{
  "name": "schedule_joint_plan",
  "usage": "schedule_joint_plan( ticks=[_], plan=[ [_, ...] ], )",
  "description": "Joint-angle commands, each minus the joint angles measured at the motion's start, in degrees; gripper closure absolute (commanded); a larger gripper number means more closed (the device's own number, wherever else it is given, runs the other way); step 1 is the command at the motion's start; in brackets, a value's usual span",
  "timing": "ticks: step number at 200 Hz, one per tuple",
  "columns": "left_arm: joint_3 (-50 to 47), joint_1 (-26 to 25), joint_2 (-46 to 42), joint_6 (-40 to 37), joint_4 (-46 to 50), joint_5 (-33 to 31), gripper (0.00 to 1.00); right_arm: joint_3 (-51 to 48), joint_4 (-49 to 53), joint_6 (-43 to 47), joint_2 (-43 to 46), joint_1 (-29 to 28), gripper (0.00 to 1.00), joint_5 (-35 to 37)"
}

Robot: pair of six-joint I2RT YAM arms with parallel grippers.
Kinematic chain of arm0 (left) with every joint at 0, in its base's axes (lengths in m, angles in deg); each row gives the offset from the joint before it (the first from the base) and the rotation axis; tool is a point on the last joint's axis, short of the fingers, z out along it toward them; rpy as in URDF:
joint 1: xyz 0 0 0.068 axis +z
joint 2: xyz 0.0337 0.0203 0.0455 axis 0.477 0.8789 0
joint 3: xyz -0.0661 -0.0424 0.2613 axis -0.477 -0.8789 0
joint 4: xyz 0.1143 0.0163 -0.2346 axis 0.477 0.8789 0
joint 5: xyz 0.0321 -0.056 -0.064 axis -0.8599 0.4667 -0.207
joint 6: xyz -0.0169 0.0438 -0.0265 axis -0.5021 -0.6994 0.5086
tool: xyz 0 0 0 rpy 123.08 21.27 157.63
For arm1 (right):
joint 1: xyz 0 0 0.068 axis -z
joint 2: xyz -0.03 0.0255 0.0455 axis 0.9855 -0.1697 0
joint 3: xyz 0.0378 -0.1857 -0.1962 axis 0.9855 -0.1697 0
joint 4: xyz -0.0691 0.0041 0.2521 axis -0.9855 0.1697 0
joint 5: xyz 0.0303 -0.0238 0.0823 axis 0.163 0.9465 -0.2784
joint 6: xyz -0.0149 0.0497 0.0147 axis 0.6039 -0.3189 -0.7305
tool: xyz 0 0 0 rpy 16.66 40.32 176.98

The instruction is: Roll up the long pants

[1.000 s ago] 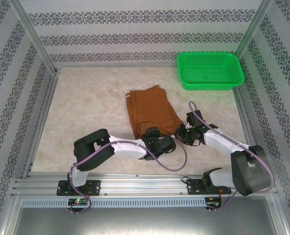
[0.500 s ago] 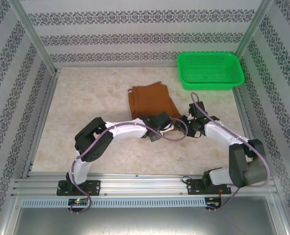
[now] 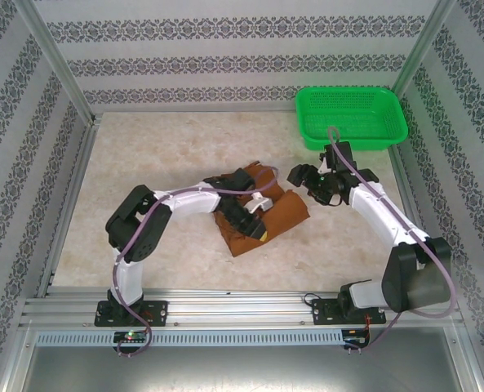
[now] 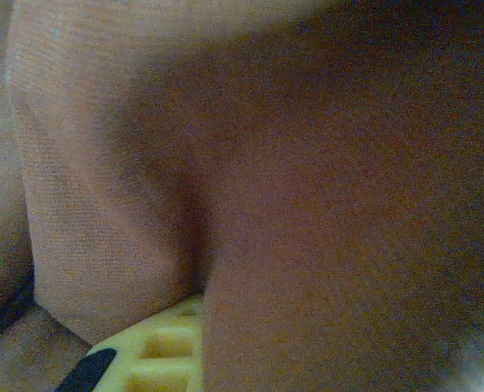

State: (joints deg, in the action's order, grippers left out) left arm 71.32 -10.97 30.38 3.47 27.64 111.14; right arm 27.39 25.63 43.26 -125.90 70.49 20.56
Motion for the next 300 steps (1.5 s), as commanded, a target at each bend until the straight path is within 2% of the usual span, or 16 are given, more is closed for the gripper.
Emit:
schedule_joint_plan(
  ticks=[1, 16, 29, 34, 47, 71, 119, 179, 185, 196, 199, 206, 225, 246, 279, 300],
  plan=[
    [-5.62, 2.25, 0.12, 15.93, -14.02, 17.75, 1.0, -0.73, 3.46, 1.13, 2.31, 0.53, 0.21, -1.89],
    [-8.06, 3.92, 2.1, 23.56, -23.09, 20.43, 1.0, -2.26, 3.95, 0.92, 3.79, 0.35, 0.21, -3.59],
    [-8.17, 4.56, 4.65, 24.82, -23.23, 20.43, 1.0, -3.83, 4.56, 1.17, 5.28, -0.14, 0.2, -4.35],
    [-8.07, 4.6, 5.9, 24.89, -22.5, 20.44, 1.0, -4.46, 5.2, 1.18, 5.81, -0.34, 0.08, -4.29],
    [-8.29, 4.75, 8.79, 26.35, -23.9, 20.47, 1.0, -6.38, 5.54, 1.46, 7.16, -1.12, 0.03, -4.5],
    [-8.52, 4.64, 11.61, 27.18, -25.07, 20.7, 1.0, -10.01, 2.72, 1.04, 6.58, -3.09, 0.02, -4.65],
    [-7.68, 4.48, 12.94, 28.74, -27.11, 24.43, 1.0, -7.62, -2.85, 0.93, -6.07, -6.89, 0.02, -3.93],
    [-7.24, 2.9, 11.15, 26.92, -28.23, 27.61, 1.0, -2.84, -5.18, -2.0, -19.21, -9.51, 0.03, 2.09],
    [-7.03, 2.65, 10.72, 26.1, -27.89, 28.02, 1.0, -2.38, -5.62, -2.67, -20.48, -9.56, 0.06, 2.12],
    [-5.85, 2.15, 9.64, 22.1, -24.06, 28.57, 1.0, -2.54, -8.02, -3.3, -22.46, -9.44, 0.27, 1.07],
    [-5.48, 1.93, 9.15, 20.77, -22.93, 28.8, 1.0, -2.6, -8.86, -3.37, -22.99, -9.42, 0.43, 0.33],
    [-4.13, 1.4, 7.92, 16.17, -17.63, 28.56, 0.99, -2.55, -9.88, -3.66, -24.33, -9.19, 0.99, -0.64],
    [0.02, 0.49, 4.67, 2.22, -2.16, 27.48, 0.92, -3.99, -13.04, -4.83, -26.58, -8.69, 1.0, -2.99],
    [3.44, 1.31, 1.91, -6.26, 10.7, 18.41, 0.84, -8.39, -16.75, -7.47, -24.69, -7.95, 1.0, -2.38],
    [2.49, 1.35, -11.46, -7.62, 15.96, -20.39, 0.68, -12.82, -16.04, -8.53, -18.66, -7.83, 1.0, 0.94],
    [-0.94, -1.34, -19.61, -9.34, 15.01, -40.94, 0.54, -13.89, -14.84, -8.65, -16.07, -8.23, 1.0, 1.55]
  ],
)
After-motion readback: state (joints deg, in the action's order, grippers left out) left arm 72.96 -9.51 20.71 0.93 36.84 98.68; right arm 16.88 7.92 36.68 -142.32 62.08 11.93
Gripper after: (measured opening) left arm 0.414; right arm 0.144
